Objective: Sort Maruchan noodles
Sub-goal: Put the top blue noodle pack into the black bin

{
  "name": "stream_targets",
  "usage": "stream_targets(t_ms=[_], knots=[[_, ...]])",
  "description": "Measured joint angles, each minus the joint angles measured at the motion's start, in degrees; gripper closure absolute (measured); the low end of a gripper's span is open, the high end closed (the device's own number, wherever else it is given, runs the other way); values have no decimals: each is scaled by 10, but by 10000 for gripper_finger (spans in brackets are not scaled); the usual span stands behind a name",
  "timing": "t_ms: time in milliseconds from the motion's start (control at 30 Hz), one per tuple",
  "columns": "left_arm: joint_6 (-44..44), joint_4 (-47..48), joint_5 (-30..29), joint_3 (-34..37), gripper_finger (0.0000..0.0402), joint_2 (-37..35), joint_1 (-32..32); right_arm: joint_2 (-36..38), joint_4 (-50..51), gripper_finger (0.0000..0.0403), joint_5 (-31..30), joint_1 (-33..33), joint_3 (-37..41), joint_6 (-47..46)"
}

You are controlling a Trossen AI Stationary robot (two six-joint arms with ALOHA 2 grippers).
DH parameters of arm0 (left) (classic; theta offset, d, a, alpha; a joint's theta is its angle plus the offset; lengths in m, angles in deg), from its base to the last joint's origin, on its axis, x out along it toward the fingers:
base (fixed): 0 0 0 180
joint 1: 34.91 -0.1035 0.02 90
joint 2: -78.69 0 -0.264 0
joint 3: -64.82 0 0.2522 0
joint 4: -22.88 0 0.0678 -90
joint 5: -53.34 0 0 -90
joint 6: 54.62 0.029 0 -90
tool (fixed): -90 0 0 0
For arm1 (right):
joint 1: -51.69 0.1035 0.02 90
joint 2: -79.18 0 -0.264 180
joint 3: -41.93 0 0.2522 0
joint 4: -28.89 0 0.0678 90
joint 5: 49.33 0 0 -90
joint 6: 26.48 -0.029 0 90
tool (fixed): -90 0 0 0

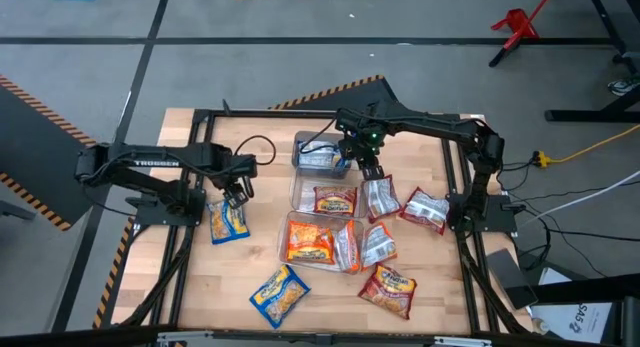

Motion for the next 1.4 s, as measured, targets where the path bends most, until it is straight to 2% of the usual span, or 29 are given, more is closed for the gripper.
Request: stream_targets(t_ms=[333, 600, 800, 1067, 1233, 1400], knots=[[-30, -26, 73, 79, 203, 2, -7, 5, 3, 265, 11, 0, 0, -3], [-79, -58, 114, 88, 205, 2, -6, 5, 4, 265, 11, 0, 0, -3], [-104, -74, 124, 134, 206, 6, -6, 5, 4, 265, 11, 0, 0, -3], [-150, -169, 258, 183, 207, 6, -6, 5, 15, 265, 11, 0, 0, -4], [-175, -174, 269, 184, 240, 6, -6, 5, 14, 265, 5, 0, 0, -4], [-210, -173, 249, 184, 309, 6, -5, 5, 14, 265, 2, 0, 0, -4]])
